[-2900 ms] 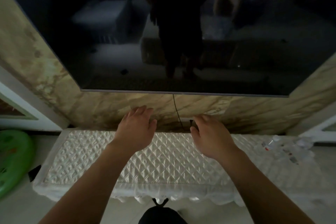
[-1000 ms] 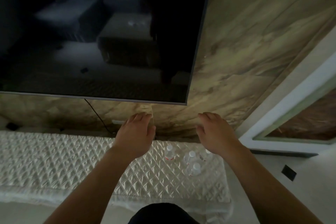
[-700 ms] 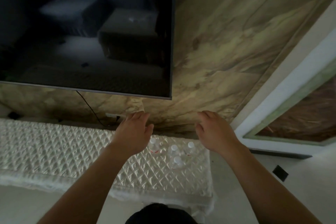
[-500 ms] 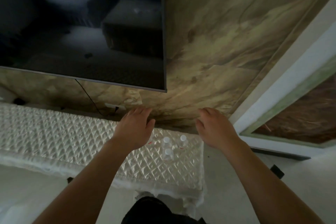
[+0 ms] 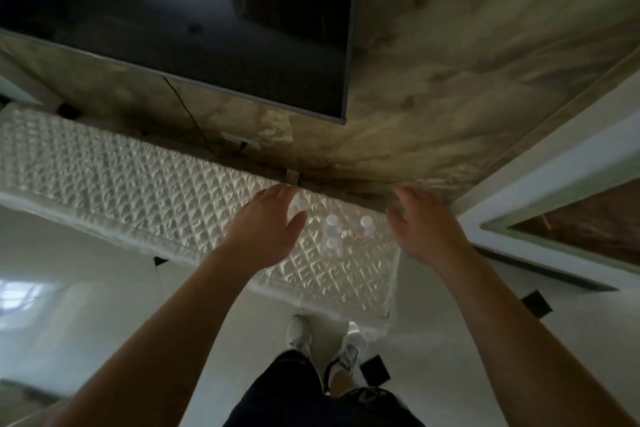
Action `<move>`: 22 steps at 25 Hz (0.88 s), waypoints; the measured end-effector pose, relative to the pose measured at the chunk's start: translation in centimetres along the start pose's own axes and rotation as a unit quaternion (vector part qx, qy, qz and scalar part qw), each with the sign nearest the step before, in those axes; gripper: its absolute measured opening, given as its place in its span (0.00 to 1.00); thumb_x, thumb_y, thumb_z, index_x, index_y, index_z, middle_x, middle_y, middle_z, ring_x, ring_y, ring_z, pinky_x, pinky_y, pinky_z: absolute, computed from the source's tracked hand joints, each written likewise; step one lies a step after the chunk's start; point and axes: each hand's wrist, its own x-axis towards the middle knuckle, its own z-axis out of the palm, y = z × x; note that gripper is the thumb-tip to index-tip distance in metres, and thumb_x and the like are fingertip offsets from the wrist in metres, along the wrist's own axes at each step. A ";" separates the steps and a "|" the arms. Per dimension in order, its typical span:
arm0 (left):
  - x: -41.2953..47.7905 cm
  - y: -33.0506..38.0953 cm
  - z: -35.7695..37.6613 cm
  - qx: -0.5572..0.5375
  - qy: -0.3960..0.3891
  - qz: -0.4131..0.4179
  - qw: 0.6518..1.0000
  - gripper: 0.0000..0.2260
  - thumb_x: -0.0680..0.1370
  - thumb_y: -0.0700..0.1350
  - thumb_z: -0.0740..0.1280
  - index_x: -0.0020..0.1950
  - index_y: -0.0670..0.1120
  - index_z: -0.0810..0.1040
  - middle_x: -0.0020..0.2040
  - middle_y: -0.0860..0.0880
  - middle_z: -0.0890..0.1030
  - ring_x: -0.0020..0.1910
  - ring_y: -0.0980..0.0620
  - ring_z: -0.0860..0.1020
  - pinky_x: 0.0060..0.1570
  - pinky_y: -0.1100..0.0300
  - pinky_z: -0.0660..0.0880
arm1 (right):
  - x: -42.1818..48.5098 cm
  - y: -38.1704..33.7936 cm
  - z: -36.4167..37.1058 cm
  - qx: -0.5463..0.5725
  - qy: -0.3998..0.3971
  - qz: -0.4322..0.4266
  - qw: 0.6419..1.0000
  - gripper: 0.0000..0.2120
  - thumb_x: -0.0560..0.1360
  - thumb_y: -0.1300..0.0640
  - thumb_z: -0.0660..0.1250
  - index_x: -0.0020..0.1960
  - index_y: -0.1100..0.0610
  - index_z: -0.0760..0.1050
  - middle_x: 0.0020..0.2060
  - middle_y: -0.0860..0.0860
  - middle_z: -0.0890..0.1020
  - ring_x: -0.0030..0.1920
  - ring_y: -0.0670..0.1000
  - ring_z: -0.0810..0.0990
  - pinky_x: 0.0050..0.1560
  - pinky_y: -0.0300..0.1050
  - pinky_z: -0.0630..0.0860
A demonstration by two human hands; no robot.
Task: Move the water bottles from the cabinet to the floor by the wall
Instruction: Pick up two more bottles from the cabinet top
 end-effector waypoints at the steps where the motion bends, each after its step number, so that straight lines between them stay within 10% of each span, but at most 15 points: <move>1: 0.4 -0.3 0.8 -0.009 -0.009 0.000 1.000 0.25 0.81 0.56 0.59 0.76 0.49 0.63 0.74 0.49 0.68 0.73 0.49 0.66 0.70 0.51 0.66 | 0.3 0.2 0.6 0.005 -0.005 0.007 1.000 0.23 0.81 0.48 0.55 0.71 0.57 0.65 0.67 0.58 0.73 0.65 0.59 0.71 0.62 0.52 0.69; 22: 8.8 -11.7 27.5 -0.127 -0.119 0.011 0.985 0.39 0.69 0.59 0.75 0.75 0.56 0.61 0.75 0.57 0.65 0.70 0.54 0.68 0.64 0.53 0.71 | 10.4 9.7 25.4 0.169 0.062 0.097 0.979 0.39 0.72 0.39 0.68 0.76 0.53 0.58 0.73 0.50 0.66 0.72 0.50 0.65 0.64 0.42 0.64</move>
